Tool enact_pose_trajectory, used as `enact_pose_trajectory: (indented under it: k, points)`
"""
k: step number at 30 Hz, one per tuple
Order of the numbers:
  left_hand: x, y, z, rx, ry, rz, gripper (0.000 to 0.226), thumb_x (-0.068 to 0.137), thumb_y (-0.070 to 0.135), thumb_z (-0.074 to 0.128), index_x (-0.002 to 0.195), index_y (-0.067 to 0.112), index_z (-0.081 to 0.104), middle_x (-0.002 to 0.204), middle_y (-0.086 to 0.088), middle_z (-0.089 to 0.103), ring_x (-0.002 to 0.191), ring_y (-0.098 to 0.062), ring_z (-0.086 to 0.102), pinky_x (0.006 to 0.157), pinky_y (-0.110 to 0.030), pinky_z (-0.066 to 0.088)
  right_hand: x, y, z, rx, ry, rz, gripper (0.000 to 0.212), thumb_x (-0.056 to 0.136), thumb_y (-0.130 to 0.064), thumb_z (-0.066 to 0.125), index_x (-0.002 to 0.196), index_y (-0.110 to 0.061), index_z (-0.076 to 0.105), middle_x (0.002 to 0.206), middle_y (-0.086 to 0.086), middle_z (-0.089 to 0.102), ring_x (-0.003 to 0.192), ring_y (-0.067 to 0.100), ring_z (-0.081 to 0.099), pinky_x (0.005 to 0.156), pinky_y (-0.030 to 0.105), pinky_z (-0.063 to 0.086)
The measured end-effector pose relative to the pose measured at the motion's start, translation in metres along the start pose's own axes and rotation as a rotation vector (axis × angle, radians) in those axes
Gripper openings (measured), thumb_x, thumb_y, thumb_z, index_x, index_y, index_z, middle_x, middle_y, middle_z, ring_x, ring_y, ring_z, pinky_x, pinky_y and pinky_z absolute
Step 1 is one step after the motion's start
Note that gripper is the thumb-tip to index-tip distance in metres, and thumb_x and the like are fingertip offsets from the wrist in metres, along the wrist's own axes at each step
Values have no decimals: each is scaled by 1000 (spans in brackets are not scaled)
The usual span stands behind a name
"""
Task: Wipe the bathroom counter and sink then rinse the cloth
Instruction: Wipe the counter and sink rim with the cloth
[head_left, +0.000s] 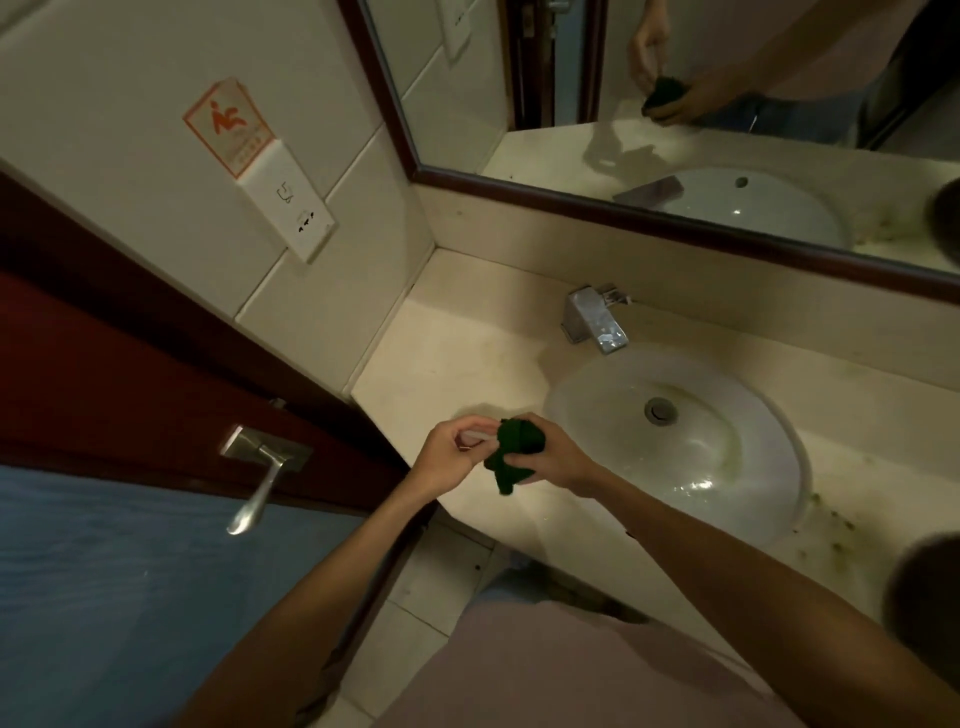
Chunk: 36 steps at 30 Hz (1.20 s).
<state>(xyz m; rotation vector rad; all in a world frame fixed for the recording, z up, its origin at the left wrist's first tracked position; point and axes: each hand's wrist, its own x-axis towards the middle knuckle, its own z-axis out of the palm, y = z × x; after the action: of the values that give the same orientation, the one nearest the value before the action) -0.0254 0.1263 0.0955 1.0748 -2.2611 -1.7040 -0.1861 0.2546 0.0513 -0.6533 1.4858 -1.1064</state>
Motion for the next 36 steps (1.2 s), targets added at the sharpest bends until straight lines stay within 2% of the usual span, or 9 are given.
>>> enact_pose_trajectory:
  k: [5,8,11,16,19,22,27,31,36]
  points:
    - [-8,-35,-17,208,175,-183,18,91,19,70,109,15,72,99,-1,70,99,-20,67,84,-25,51,2,8,-17,10,25,243,52,81,5,77,120,-24,59,115,9,64,100,30,67,83,56,62]
    - [2,-58,-34,358,128,-285,26,91,20,69,116,13,67,112,-6,69,101,-23,67,88,-31,53,22,-15,-22,261,-69,425,50,87,-20,81,130,-22,55,130,11,61,113,30,65,92,49,60]
    - [18,-74,-53,454,89,-310,43,92,21,68,132,10,58,135,-8,60,118,-25,59,103,-33,48,60,-35,-14,347,-19,417,43,98,-50,61,127,-19,57,123,17,69,109,33,72,97,50,57]
    - [63,-95,-86,628,18,-422,110,79,36,81,160,13,10,163,-7,21,148,-25,25,121,-39,26,136,-36,36,-362,324,-44,33,96,-33,66,124,-15,66,122,13,66,104,26,64,92,40,53]
    - [79,-102,-103,702,-54,-478,145,61,42,91,157,5,-12,166,-8,-3,153,-26,4,124,-39,16,172,-20,79,-783,318,-186,47,91,-26,70,136,-15,57,145,13,45,123,32,49,105,43,45]
    - [86,-111,-113,818,-74,-435,152,55,44,93,155,3,-14,164,-10,-4,153,-28,2,123,-39,21,206,-6,112,-1100,180,-369,53,88,-17,70,139,-17,54,154,15,37,129,38,49,102,49,49]
    - [83,-127,-125,813,-118,-458,157,57,58,89,154,4,-22,165,-9,-19,154,-24,-10,125,-41,13,254,9,134,-1215,-58,-509,69,95,-1,61,158,-7,33,166,15,27,153,41,24,120,53,29]
    - [85,-137,-122,877,-139,-513,159,54,74,81,154,8,-23,164,-8,-24,153,-23,-16,125,-41,9,271,8,116,-1205,9,-444,65,102,-7,50,161,-11,24,171,8,17,157,33,14,124,48,24]
    - [84,-131,-121,909,-122,-541,156,53,75,80,156,11,-18,165,-8,-20,154,-23,-11,123,-42,14,245,13,83,-1180,139,-350,63,99,0,52,158,-5,31,168,10,23,154,34,23,120,50,31]
